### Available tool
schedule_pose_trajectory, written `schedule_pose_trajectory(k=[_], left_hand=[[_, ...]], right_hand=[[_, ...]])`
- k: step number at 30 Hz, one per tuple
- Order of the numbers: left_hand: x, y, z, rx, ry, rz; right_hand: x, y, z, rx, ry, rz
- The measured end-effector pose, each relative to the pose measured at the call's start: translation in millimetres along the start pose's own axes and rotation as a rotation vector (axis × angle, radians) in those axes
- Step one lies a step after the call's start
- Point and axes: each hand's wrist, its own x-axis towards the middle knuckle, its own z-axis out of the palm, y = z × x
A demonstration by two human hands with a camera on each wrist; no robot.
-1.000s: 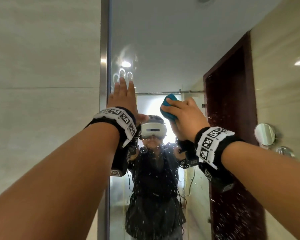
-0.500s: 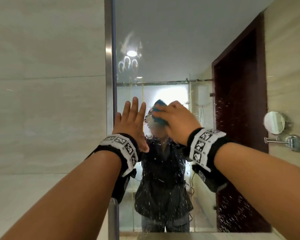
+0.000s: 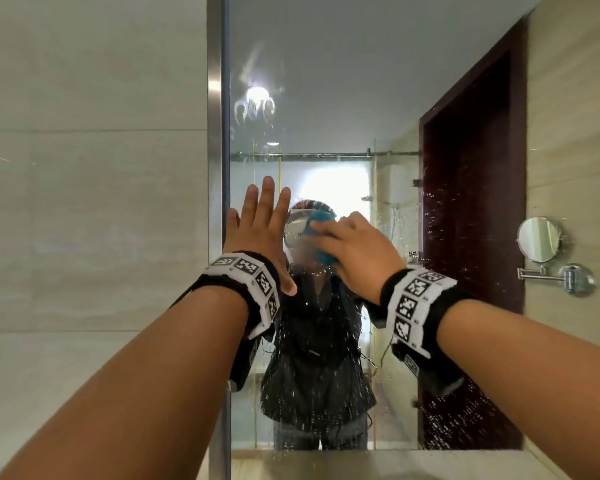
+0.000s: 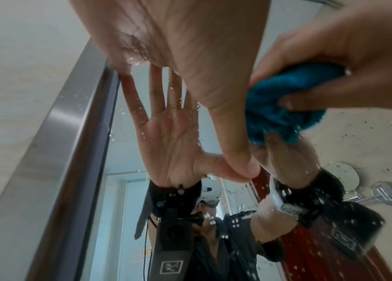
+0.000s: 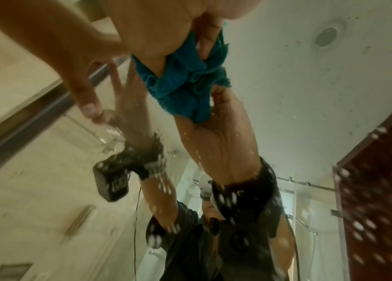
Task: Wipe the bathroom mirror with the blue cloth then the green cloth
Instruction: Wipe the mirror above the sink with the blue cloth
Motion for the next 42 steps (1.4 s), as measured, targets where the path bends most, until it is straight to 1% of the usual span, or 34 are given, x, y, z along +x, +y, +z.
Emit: schedule_pose_trajectory(k=[1, 2, 3, 4, 5, 8, 9, 10, 11, 12, 13, 14, 16, 17, 18, 19, 20, 21, 24, 25, 26, 27, 28, 29, 30, 32, 33, 34, 35, 36, 38, 40, 41, 42], left_hand=[[0.1, -0.5, 0.0, 0.002, 0.004, 0.002], [0.2, -1.1, 0.4, 0.0, 0.008, 0.004], [0.2, -1.5, 0.9, -0.006, 0.01, 0.006], [0.0, -1.9, 1.6, -0.012, 0.011, 0.009], [-0.1, -2.1, 2.3, -0.017, 0.011, 0.012], [0.2, -2.4, 3.4, -0.031, 0.023, 0.017], [0.2, -2.5, 3.3, -0.031, 0.026, 0.017], [0.5, -2.9, 3.8, -0.029, 0.027, 0.018], [0.8, -3.2, 4.1, -0.028, 0.028, 0.017], [0.9, -3.3, 4.5, -0.03, 0.028, 0.016], [1.1, -3.5, 5.0, -0.032, 0.029, 0.016], [1.2, -3.6, 5.1, -0.033, 0.033, 0.016], [1.1, -3.3, 5.4, -0.031, 0.04, 0.014], [0.8, -3.2, 5.1, -0.029, 0.043, 0.012], [0.6, -2.8, 4.8, -0.027, 0.045, 0.011], [0.3, -2.7, 4.4, -0.026, 0.046, 0.01], [0.2, -2.8, 4.5, -0.03, 0.045, 0.009], [0.1, -2.6, 4.6, -0.033, 0.044, 0.009], [0.6, -3.7, 6.6, -0.038, 0.054, 0.013], [1.3, -4.1, 7.4, -0.038, 0.061, 0.014], [1.5, -4.2, 7.9, -0.035, 0.068, 0.014], [1.4, -4.3, 8.0, -0.031, 0.07, 0.013], [1.4, -4.3, 8.4, -0.03, 0.069, 0.012], [1.2, -4.5, 8.7, -0.029, 0.068, 0.011], [1.4, -4.6, 8.8, -0.028, 0.07, 0.01], [1.1, -4.1, 8.5, -0.021, 0.077, 0.011], [0.7, -3.8, 8.1, -0.015, 0.078, 0.012], [0.3, -3.8, 7.9, -0.013, 0.078, 0.01], [0.2, -3.9, 7.8, -0.012, 0.074, 0.008], [0.1, -4.1, 7.4, -0.015, 0.067, 0.007], [0.2, -4.8, 7.4, -0.027, 0.056, 0.008], [-0.4, -4.9, 7.2, -0.04, 0.062, 0.008], [-0.6, -4.5, 7.2, -0.039, 0.064, 0.006], [-0.5, -4.0, 6.8, -0.036, 0.062, 0.002]], right_hand=[[-5.4, 2.8, 5.0, -0.022, 0.0, -0.098], [-9.5, 9.2, 8.4, -0.05, 0.019, -0.16], [-11.7, 15.7, 9.7, -0.066, 0.026, -0.175], [-13.4, 20.3, 7.1, -0.066, 0.03, -0.15], [-13.9, 24.5, 2.5, -0.052, 0.045, -0.083], [-7.2, 45.5, -4.4, -0.058, 0.214, 0.199], [-2.4, 48.1, -5.1, -0.088, 0.265, 0.271], [0.8, 47.8, -3.1, -0.135, 0.299, 0.317], [1.6, 44.3, 0.0, -0.164, 0.317, 0.327], [-0.5, 37.5, 3.8, -0.16, 0.319, 0.296], [-5.4, 29.3, 8.4, -0.129, 0.302, 0.218], [-13.1, 20.6, 13.3, -0.097, 0.267, 0.099], [-30.3, 5.6, 22.9, -0.101, 0.139, -0.143], [-35.7, 2.6, 25.8, -0.123, 0.086, -0.218], [-37.9, 3.1, 26.5, -0.131, 0.056, -0.251], [-36.7, 6.0, 25.6, -0.132, 0.054, -0.241], [-33.1, 10.3, 23.7, -0.134, 0.072, -0.196], [-27.7, 14.5, 20.6, -0.13, 0.103, -0.106], [-0.1, 31.0, 12.7, -0.061, 0.293, 0.229], [8.7, 32.3, 10.8, -0.039, 0.335, 0.295], [14.2, 29.5, 10.5, -0.031, 0.354, 0.324], [15.7, 24.2, 10.6, -0.037, 0.354, 0.318], [13.0, 17.5, 10.9, -0.054, 0.338, 0.275], [6.4, 10.6, 12.8, -0.076, 0.307, 0.196], [-2.9, 4.0, 17.7, -0.095, 0.25, 0.094], [-22.4, -7.3, 28.4, -0.093, 0.081, -0.098], [-28.5, -8.3, 33.1, -0.087, 0.011, -0.162], [-30.5, -5.7, 33.4, -0.091, -0.025, -0.201], [-28.3, -1.8, 29.8, -0.11, -0.025, -0.206], [-23.3, 1.5, 23.2, -0.126, -0.007, -0.161], [-7.2, 12.3, 6.9, -0.098, 0.122, 0.039], [8.1, 28.5, 4.1, -0.082, 0.235, 0.229], [12.4, 32.2, 7.5, -0.088, 0.265, 0.274], [12.8, 32.2, 12.6, -0.103, 0.28, 0.286]])
